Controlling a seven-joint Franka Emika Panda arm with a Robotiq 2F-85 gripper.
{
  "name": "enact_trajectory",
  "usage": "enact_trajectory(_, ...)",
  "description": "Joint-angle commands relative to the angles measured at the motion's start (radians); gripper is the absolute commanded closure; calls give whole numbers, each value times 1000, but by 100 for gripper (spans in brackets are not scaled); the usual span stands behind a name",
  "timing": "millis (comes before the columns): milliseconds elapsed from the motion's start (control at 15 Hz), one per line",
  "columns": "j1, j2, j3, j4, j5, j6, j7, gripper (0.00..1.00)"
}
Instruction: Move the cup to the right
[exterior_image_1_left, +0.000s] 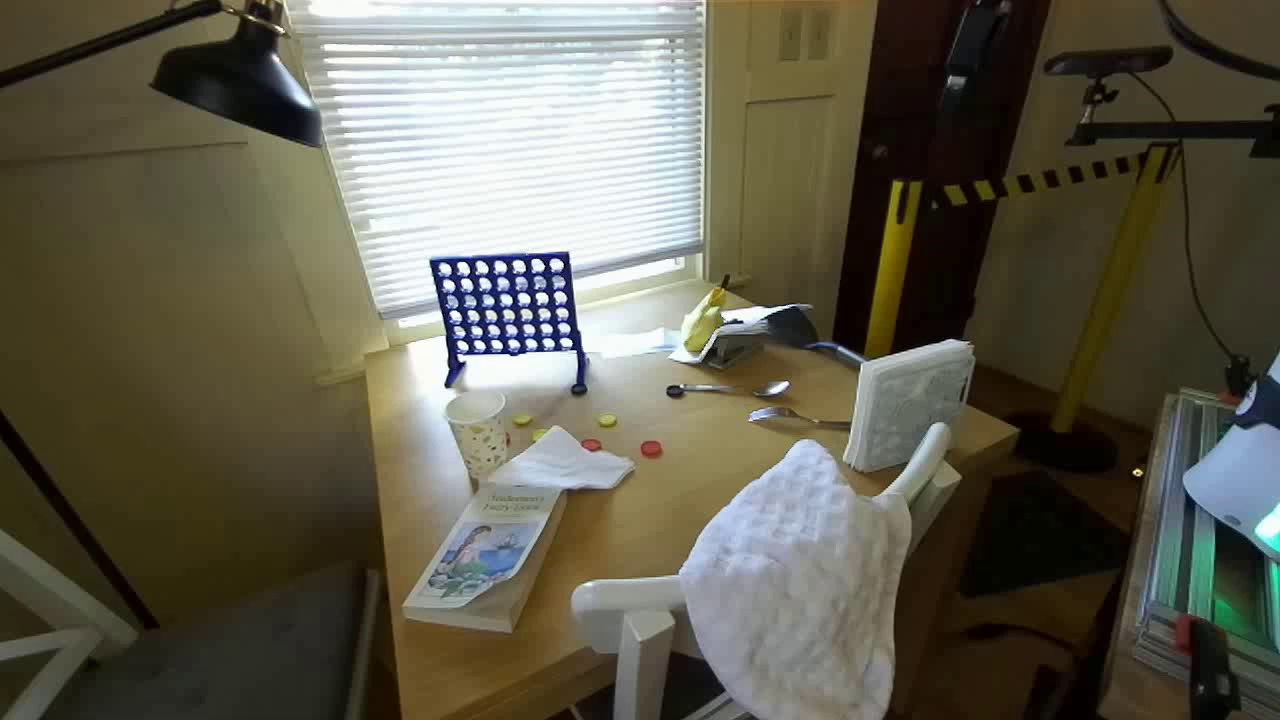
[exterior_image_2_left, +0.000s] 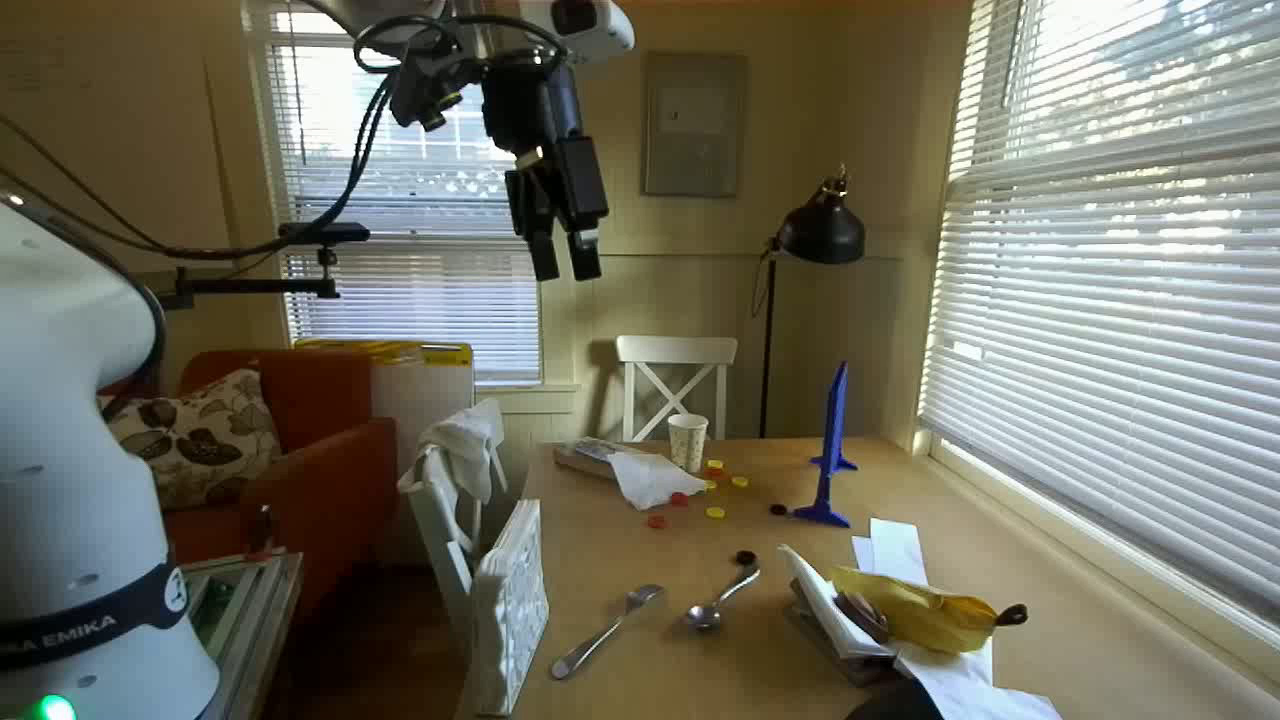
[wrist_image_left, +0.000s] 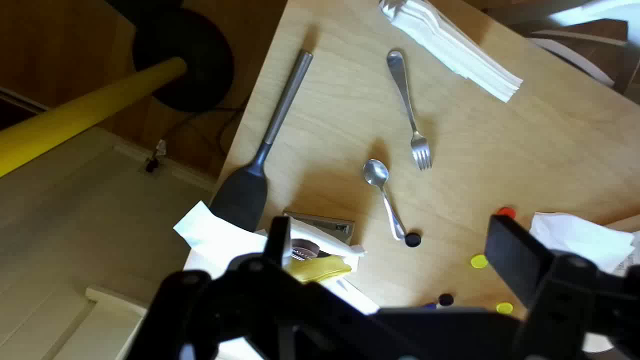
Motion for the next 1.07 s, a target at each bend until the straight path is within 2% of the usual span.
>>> enact_trajectory(0, 2, 0, -1, 2, -1, -2, 1, 0)
enact_trajectory(333, 2, 0, -1, 2, -1, -2, 1, 0)
enact_trajectory(400, 21, 40, -4, 28, 5, 34, -25, 0)
enact_trajectory(667, 94, 251, -10, 115, 65, 414, -48, 0)
enact_trajectory(800, 151, 372, -25, 160, 147, 561, -84, 0)
enact_trajectory(933, 230, 495, -44, 239, 309, 586, -162, 0)
enact_trajectory(1000, 296, 554, -82, 284, 398, 582, -218, 0)
